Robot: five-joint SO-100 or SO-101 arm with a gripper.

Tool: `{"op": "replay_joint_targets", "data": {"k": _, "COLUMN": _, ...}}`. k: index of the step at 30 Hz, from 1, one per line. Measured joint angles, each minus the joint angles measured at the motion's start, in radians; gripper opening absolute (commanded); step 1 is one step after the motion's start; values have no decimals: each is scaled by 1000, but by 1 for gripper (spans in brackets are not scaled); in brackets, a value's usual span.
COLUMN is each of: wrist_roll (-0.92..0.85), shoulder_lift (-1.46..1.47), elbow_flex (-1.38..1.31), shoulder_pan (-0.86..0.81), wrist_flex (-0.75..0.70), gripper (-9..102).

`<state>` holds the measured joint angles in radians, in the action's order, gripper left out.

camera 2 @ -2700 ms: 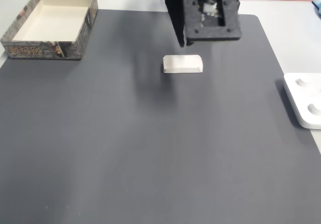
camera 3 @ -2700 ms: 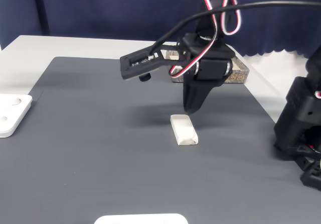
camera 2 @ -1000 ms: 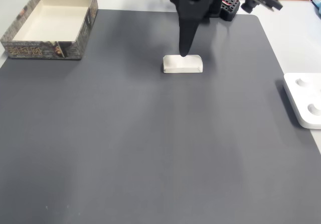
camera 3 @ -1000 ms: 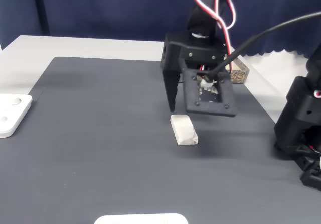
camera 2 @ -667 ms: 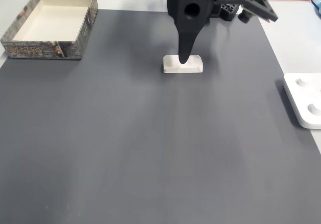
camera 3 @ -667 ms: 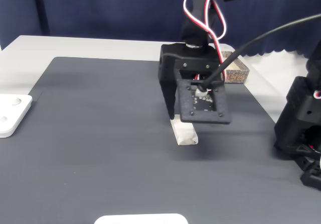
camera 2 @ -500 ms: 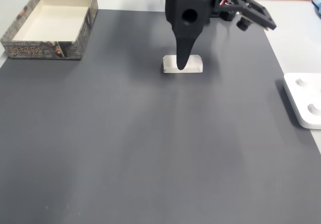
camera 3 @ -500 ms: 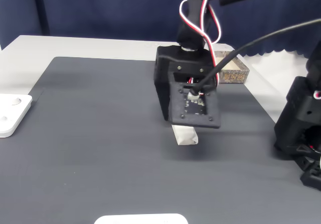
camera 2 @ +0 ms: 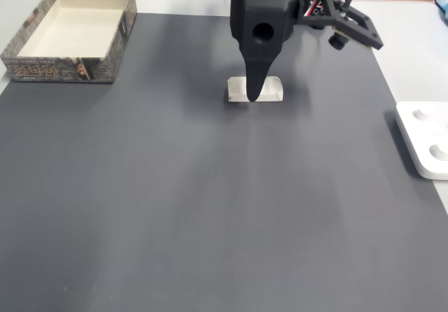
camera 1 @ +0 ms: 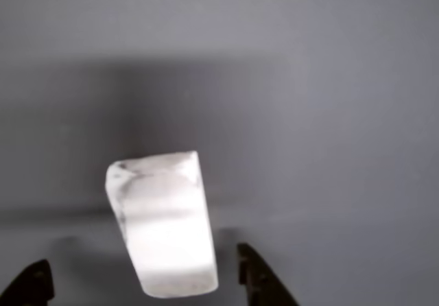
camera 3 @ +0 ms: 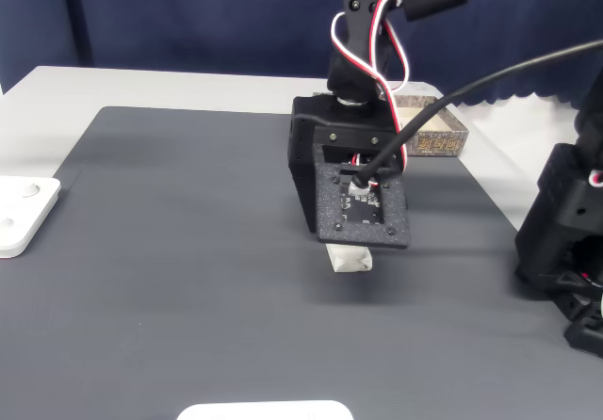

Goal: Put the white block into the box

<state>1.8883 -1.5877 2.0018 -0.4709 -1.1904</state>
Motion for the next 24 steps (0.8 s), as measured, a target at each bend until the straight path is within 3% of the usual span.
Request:
{"op": "replay_joint_targets", "data": {"k": 8, "wrist_roll": -3, "shoulder_lift": 0, "elbow_flex": 61, "shoulder_pan": -3, "wrist_flex": 83, "gripper": 35}}
{"op": "replay_joint_targets", "data": {"k": 24, "wrist_roll": -3, "shoulder_lift": 0, "elbow_flex": 77, "shoulder_pan": -26, "wrist_flex": 117, "gripper": 29}}
